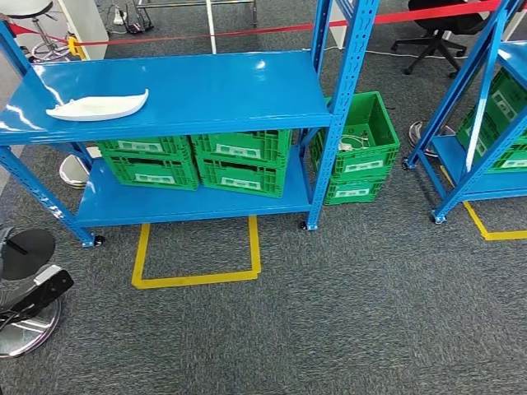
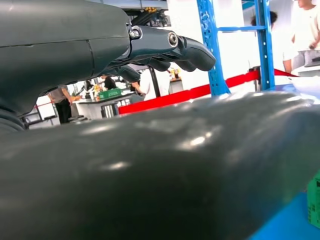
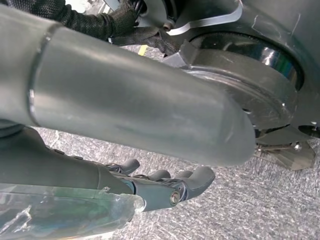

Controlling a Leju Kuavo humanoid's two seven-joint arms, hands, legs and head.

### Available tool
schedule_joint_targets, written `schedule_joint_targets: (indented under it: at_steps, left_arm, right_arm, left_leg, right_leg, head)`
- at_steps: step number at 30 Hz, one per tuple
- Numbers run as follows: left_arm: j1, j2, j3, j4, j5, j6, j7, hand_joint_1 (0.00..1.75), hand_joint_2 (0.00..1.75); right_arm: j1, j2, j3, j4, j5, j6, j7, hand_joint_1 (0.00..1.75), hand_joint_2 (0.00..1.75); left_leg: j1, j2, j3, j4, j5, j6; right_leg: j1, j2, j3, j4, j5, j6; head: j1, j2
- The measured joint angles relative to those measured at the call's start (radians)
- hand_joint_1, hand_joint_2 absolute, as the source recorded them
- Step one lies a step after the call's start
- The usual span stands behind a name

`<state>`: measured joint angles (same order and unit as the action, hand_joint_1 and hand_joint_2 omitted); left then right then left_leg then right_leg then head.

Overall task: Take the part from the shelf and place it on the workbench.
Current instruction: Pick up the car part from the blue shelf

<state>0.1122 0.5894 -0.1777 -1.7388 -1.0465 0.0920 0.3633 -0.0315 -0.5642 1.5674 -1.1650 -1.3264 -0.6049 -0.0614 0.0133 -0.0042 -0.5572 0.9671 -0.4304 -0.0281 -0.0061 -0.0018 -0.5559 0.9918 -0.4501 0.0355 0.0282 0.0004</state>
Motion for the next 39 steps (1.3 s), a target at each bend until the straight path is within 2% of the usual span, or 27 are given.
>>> schedule_joint_targets:
  at_steps: [4,7,9,10,11,13,14,15,16,18,19,20,22,24,25,26,28,29,30,31,33,34,35,36,38,39]
  left_arm:
    - [0.001,-0.01,0.006,0.0,0.005,0.012,0.004,0.0,0.0]
    - [0.004,-0.013,0.015,-0.002,0.005,0.02,0.005,0.0,0.0]
    - [0.007,-0.013,0.022,-0.008,0.005,0.026,0.006,0.0,0.0]
    - [0.009,-0.014,0.025,-0.011,0.005,0.029,0.007,0.0,0.0]
    - [0.011,-0.016,0.026,-0.013,0.005,0.031,0.007,0.0,0.0]
    - [0.015,-0.022,0.026,-0.014,0.005,0.033,0.007,0.0,0.0]
    - [0.017,-0.025,0.026,-0.014,0.005,0.033,0.007,0.0,0.0]
    - [0.02,-0.027,0.026,-0.014,0.005,0.034,0.008,0.0,0.0]
    - [0.022,-0.029,0.026,-0.014,0.005,0.034,0.008,0.0,0.0]
    - [0.026,-0.029,0.026,-0.014,0.005,0.034,0.007,0.0,0.0]
    - [0.026,-0.03,0.026,-0.015,0.005,0.034,0.007,0.0,0.0]
    - [0.027,-0.03,0.026,-0.015,0.005,0.035,0.007,0.0,0.0]
    - [0.028,-0.03,0.026,-0.017,0.005,0.036,0.008,0.0,0.0]
    - [0.03,-0.029,0.028,-0.019,0.005,0.038,0.008,0.0,0.0]
    - [0.029,-0.029,0.03,-0.021,0.005,0.04,0.008,0.0,0.0]
    - [0.03,-0.029,0.032,-0.022,0.005,0.041,0.008,0.0,0.0]
    - [0.032,-0.029,0.033,-0.023,0.005,0.043,0.008,0.0,0.0]
    - [0.035,-0.029,0.034,-0.023,0.005,0.043,0.008,0.0,0.0]
    - [0.037,-0.029,0.034,-0.023,0.005,0.043,0.008,0.0,0.0]
    - [0.038,-0.029,0.034,-0.023,0.005,0.043,0.008,0.0,0.0]
    - [0.04,-0.029,0.035,-0.022,0.005,0.044,0.008,0.0,0.0]
    - [0.04,-0.031,0.035,-0.022,0.006,0.044,0.008,0.0,0.0]
    - [0.04,-0.033,0.035,-0.022,0.006,0.045,0.008,0.0,0.0]
    - [0.041,-0.035,0.035,-0.022,0.006,0.046,0.008,0.0,0.0]
    - [0.045,-0.037,0.036,-0.023,0.008,0.049,0.009,0.0,0.0]
    - [0.048,-0.038,0.036,-0.023,0.008,0.049,0.009,0.0,0.0]
  right_arm:
    - [0.0,0.0,0.0,-0.001,0.0,-0.004,0.0,0.0,0.0]
    - [-0.001,0.0,0.0,-0.005,0.0,-0.007,0.0,0.0,0.0]
    - [-0.001,-0.001,0.0,-0.008,0.0,-0.009,0.0,0.0,0.0]
    - [-0.001,-0.002,0.0,-0.01,0.0,-0.01,0.0,0.0,0.0]
    - [-0.001,-0.002,0.0,-0.01,0.0,-0.011,-0.001,0.0,0.0]
    - [0.0,-0.002,0.0,-0.011,0.0,-0.013,0.0,0.0,0.0]
    - [0.001,-0.002,0.0,-0.011,0.0,-0.013,0.0,0.0,0.0]
    - [0.002,-0.002,0.0,-0.012,0.0,-0.014,0.0,0.0,0.0]
    - [0.003,-0.002,0.0,-0.012,0.0,-0.014,0.001,0.0,0.0]
    - [0.005,-0.002,0.001,-0.012,0.0,-0.014,0.001,0.0,0.0]
    - [0.005,-0.002,0.002,-0.013,0.0,-0.014,0.001,0.0,0.0]
    - [0.004,-0.002,0.002,-0.014,0.0,-0.014,0.001,0.0,0.0]
    - [0.003,-0.005,0.003,-0.015,0.0,-0.015,0.001,0.0,0.0]
    - [0.004,-0.008,0.002,-0.016,0.0,-0.015,0.001,0.0,0.0]
    - [0.005,-0.009,0.002,-0.017,0.0,-0.015,0.001,0.0,0.0]
    - [0.005,-0.009,0.002,-0.018,0.001,-0.015,0.001,0.0,0.0]
    - [0.003,-0.009,0.002,-0.019,0.0,-0.015,0.001,0.0,0.0]
    - [0.003,-0.008,0.002,-0.019,0.0,-0.016,0.001,0.0,0.0]
    - [0.003,-0.008,0.002,-0.019,0.0,-0.016,0.001,0.0,0.0]
    - [0.004,-0.008,0.002,-0.019,0.0,-0.015,0.001,0.0,0.0]
    - [0.004,-0.008,0.002,-0.019,0.0,-0.015,0.001,0.0,0.0]
    - [0.003,-0.01,0.003,-0.019,0.0,-0.015,0.001,0.0,0.0]
    - [0.0,-0.012,0.003,-0.019,0.0,-0.015,0.001,0.0,0.0]
    - [-0.001,-0.015,0.003,-0.019,0.001,-0.015,0.001,0.0,0.0]
    - [-0.001,-0.017,0.002,-0.019,0.001,-0.014,0.001,0.0,0.0]
    - [0.0,-0.017,0.002,-0.019,0.0,-0.014,0.002,0.0,0.0]
  left_leg:
    - [0.0,0.0,0.0,0.0,0.0,0.0]
    - [-0.002,0.0,-0.001,-0.004,-0.01,0.014]
    - [0.004,-0.001,0.013,-0.023,-0.008,0.025]
    - [0.008,-0.001,0.024,-0.033,-0.005,0.027]
    - [0.012,-0.001,0.033,-0.038,-0.005,0.028]
    - [0.016,-0.002,0.045,-0.039,-0.014,0.026]
    - [0.018,-0.003,0.052,-0.039,-0.02,0.022]
    - [0.022,-0.004,0.061,-0.039,-0.027,0.017]
    - [0.026,-0.006,0.072,-0.038,-0.035,0.011]
    - [0.036,-0.009,0.1,-0.039,-0.054,-0.005]
    - [0.04,-0.01,0.11,-0.041,-0.062,-0.014]
    - [0.044,-0.011,0.117,-0.046,-0.067,-0.023]
    - [0.049,-0.013,0.127,-0.061,-0.07,-0.038]
    - [0.05,-0.009,0.137,-0.066,-0.075,-0.047]
    - [0.048,-0.007,0.128,-0.04,-0.087,-0.048]
    - [0.045,-0.004,0.101,0.012,-0.106,-0.047]
    - [0.04,-0.003,0.001,0.167,-0.155,-0.046]
    - [0.039,-0.003,-0.048,0.228,-0.163,-0.047]
    - [0.039,-0.003,-0.081,0.254,-0.148,-0.049]
    - [0.04,-0.002,-0.093,0.24,-0.109,-0.051]
    - [0.045,0.002,-0.068,0.129,0.0,-0.063]
    - [0.047,0.003,-0.047,0.072,0.031,-0.07]
    - [0.048,0.003,-0.033,0.035,0.04,-0.068]
    - [0.049,0.002,-0.027,0.02,0.03,-0.062]
    - [0.05,-0.002,-0.034,0.028,0.005,-0.038]
    - [0.049,-0.003,-0.037,0.033,0.0,-0.03]
  right_leg:
    - [0.0,0.0,0.0,0.0,0.0,0.0]
    - [-0.004,-0.001,0.004,-0.012,-0.002,0.011]
    - [-0.004,-0.002,-0.001,-0.002,-0.01,0.018]
    - [-0.004,-0.002,-0.016,0.03,-0.026,0.02]
    - [-0.005,-0.001,-0.044,0.086,-0.051,0.022]
    - [-0.009,0.0,-0.123,0.231,-0.11,0.027]
    - [-0.011,0.0,-0.154,0.28,-0.12,0.031]
    - [-0.013,0.0,-0.165,0.29,-0.108,0.035]
    - [-0.015,0.0,-0.153,0.256,-0.074,0.038]
    - [-0.019,0.002,-0.086,0.116,0.01,0.046]
    - [-0.016,0.004,-0.051,0.052,0.031,0.046]
    - [-0.012,0.005,-0.028,0.014,0.037,0.04]
    - [0.0,0.005,-0.009,-0.01,0.021,0.016]
    - [-0.003,0.003,0.009,-0.03,0.016,-0.008]
    - [-0.007,0.002,0.023,-0.042,0.015,-0.016]
    - [-0.01,0.001,0.037,-0.053,0.013,-0.023]
    - [-0.012,-0.002,0.058,-0.06,0.0,-0.029]
    - [-0.014,-0.001,0.069,-0.062,-0.009,-0.028]
    - [-0.017,-0.001,0.081,-0.062,-0.02,-0.024]
    - [-0.022,0.0,0.097,-0.062,-0.031,-0.018]
    - [-0.034,0.003,0.132,-0.062,-0.059,0.001]
    - [-0.038,0.006,0.145,-0.061,-0.075,0.013]
    - [-0.038,0.007,0.152,-0.059,-0.089,0.024]
    - [-0.036,0.008,0.155,-0.06,-0.101,0.034]
    - [-0.033,0.006,0.157,-0.061,-0.111,0.047]
    - [-0.032,0.005,0.155,-0.054,-0.118,0.05]
  head:
    - [0.0,0.0]
    - [-0.001,0.0]
    - [0.001,0.0]
    - [0.003,0.0]
    - [0.005,0.0]
    - [0.008,0.0]
    - [0.009,0.0]
    - [0.009,0.0]
    - [0.009,0.0]
    - [0.009,0.0]
    - [0.008,0.0]
    - [0.008,0.0]
    - [0.008,0.0]
    - [0.007,0.0]
    - [0.005,0.0]
    - [0.003,0.0]
    - [0.0,0.0]
    - [-0.001,0.0]
    - [-0.001,0.0]
    - [-0.001,0.0]
    - [-0.002,0.0]
    - [-0.007,0.0]
    - [-0.013,-0.001]
    - [-0.014,-0.001]
    - [-0.007,-0.001]
    - [0.002,-0.001]
